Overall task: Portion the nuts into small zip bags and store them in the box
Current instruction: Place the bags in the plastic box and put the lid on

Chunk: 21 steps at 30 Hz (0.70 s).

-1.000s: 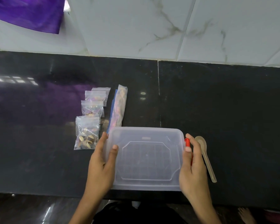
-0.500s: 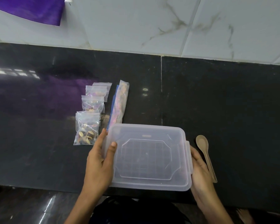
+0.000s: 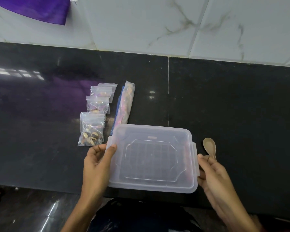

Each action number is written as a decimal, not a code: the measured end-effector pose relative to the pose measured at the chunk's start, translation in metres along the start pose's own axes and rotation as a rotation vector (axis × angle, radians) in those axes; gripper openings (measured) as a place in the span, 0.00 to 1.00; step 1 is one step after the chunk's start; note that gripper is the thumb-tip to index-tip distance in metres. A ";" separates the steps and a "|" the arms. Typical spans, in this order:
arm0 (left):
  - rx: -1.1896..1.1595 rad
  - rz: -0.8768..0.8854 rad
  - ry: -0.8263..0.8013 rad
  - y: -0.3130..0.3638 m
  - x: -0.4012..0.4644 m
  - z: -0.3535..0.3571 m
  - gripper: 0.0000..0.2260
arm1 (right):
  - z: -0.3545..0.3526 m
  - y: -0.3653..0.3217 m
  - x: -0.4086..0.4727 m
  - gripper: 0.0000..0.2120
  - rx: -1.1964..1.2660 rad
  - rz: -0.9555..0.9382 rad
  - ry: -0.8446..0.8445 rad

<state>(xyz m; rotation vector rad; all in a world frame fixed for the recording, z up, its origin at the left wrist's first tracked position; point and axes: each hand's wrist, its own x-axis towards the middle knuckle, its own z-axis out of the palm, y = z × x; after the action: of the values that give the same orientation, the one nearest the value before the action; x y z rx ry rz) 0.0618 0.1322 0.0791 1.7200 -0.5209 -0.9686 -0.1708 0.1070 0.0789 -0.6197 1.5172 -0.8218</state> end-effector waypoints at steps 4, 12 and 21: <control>-0.127 -0.157 -0.086 0.004 0.002 -0.008 0.13 | -0.004 -0.008 0.001 0.10 0.141 0.073 -0.098; -0.375 -0.309 -0.289 0.001 0.010 -0.023 0.15 | -0.009 -0.008 0.005 0.15 0.181 0.096 -0.183; -0.455 -0.355 -0.404 -0.001 0.020 -0.030 0.13 | -0.010 -0.011 0.005 0.18 0.106 0.119 -0.205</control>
<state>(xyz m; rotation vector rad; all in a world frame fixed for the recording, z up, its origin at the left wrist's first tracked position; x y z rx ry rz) 0.0977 0.1355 0.0753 1.2262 -0.2204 -1.5731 -0.1824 0.0977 0.0850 -0.5137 1.3028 -0.7199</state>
